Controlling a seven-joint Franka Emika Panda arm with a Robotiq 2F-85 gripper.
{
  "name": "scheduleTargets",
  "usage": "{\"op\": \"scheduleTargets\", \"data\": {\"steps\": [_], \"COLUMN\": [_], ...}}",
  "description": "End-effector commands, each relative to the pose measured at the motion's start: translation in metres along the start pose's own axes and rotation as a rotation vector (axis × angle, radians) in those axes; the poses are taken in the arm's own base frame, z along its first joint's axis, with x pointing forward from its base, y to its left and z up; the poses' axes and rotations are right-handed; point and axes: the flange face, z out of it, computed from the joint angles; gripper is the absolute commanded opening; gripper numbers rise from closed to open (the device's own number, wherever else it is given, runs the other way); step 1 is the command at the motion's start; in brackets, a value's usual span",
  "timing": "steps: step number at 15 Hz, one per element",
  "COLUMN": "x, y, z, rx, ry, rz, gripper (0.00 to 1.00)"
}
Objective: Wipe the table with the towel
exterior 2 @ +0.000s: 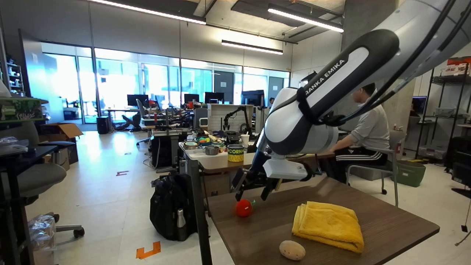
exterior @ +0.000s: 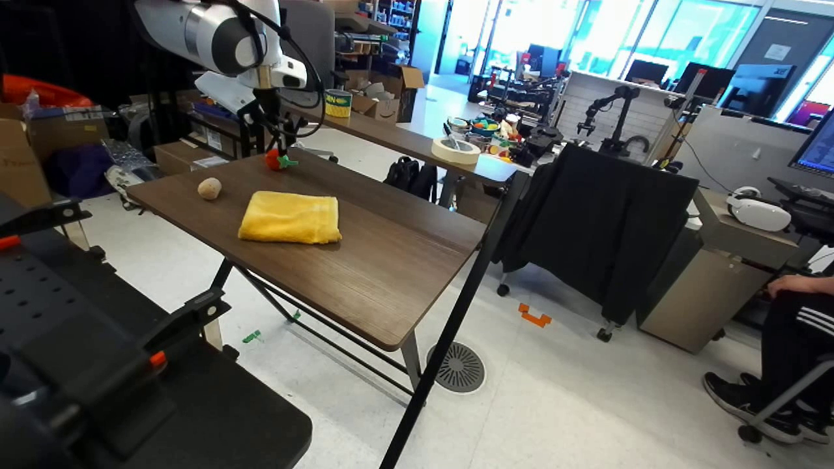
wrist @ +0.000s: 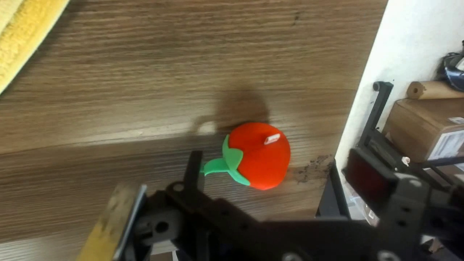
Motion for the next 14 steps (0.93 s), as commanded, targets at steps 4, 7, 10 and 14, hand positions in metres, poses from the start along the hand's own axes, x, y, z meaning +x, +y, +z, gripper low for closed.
{"op": "scheduleTargets", "data": {"steps": [4, 7, 10, 14], "x": [0.007, 0.007, 0.011, 0.025], "y": [0.005, 0.005, 0.005, 0.029], "z": [0.034, 0.040, 0.036, -0.008], "rx": [0.002, 0.009, 0.022, -0.033], "ry": [0.026, 0.036, 0.052, 0.152], "rz": [0.012, 0.015, 0.021, 0.021], "gripper": [0.72, 0.49, 0.23, 0.00]}}
